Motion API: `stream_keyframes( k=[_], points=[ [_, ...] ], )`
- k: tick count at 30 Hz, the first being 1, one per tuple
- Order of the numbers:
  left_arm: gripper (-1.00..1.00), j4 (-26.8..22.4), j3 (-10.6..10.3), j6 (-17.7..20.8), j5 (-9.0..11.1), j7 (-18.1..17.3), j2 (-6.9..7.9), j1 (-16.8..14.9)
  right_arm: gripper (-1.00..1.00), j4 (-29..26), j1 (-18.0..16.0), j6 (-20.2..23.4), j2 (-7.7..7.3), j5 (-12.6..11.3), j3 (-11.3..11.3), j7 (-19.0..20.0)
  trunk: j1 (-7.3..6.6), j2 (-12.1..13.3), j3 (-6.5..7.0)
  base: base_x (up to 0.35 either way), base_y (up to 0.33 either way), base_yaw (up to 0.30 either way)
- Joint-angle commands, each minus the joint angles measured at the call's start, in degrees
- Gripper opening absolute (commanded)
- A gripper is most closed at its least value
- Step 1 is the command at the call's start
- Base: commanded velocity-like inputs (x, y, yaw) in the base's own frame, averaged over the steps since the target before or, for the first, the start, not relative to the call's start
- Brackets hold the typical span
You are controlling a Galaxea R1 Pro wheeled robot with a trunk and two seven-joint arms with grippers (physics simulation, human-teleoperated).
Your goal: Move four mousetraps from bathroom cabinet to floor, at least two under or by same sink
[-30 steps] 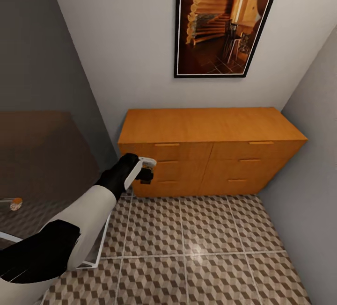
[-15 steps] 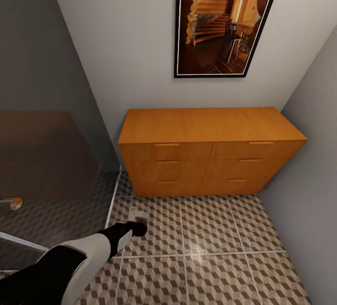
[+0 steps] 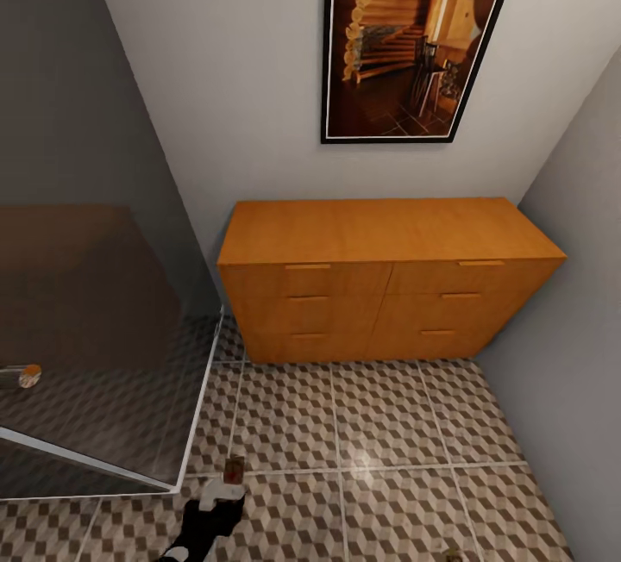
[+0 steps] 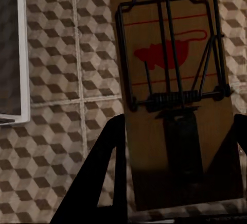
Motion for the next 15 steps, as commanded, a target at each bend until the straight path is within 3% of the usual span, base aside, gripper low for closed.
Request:
stream_keyframes(
  k=[1,5,8,11,15],
  points=[
    [-1.00,0.25,-0.58,-1.66,0.14,0.31,0.55,0.81,-1.00,-2.85,-0.02,2.45,-1.46,-0.33,0.47,1.41,0.03,-0.10,-0.09,0.000,0.000,0.000],
    [-1.00,0.25,-0.60,-7.89,0.13,0.35,2.07,3.82,-1.00,-11.53,-0.02,12.23,-7.42,-0.67,0.22,8.25,0.03,-0.10,-0.09,0.000,0.000,0.000],
    [-1.00,0.25,-0.59,-9.59,0.13,0.39,3.27,5.55,-1.00,-13.35,-0.02,14.02,-9.91,-0.79,0.16,9.47,0.03,-0.10,-0.09,0.000,0.000,0.000],
    [-1.00,0.25,-0.58,-11.08,0.13,0.40,4.85,6.68,-1.00,-13.79,-0.01,14.08,-10.90,-0.79,-0.03,9.71,0.03,-0.10,-0.09,0.000,0.000,0.000],
    [-1.00,0.25,-0.57,-12.15,0.13,0.33,5.88,8.53,-1.00,-13.62,-0.01,13.86,-11.01,-0.86,-1.84,9.59,0.03,-0.10,-0.08,0.000,0.000,0.000]
  ],
)
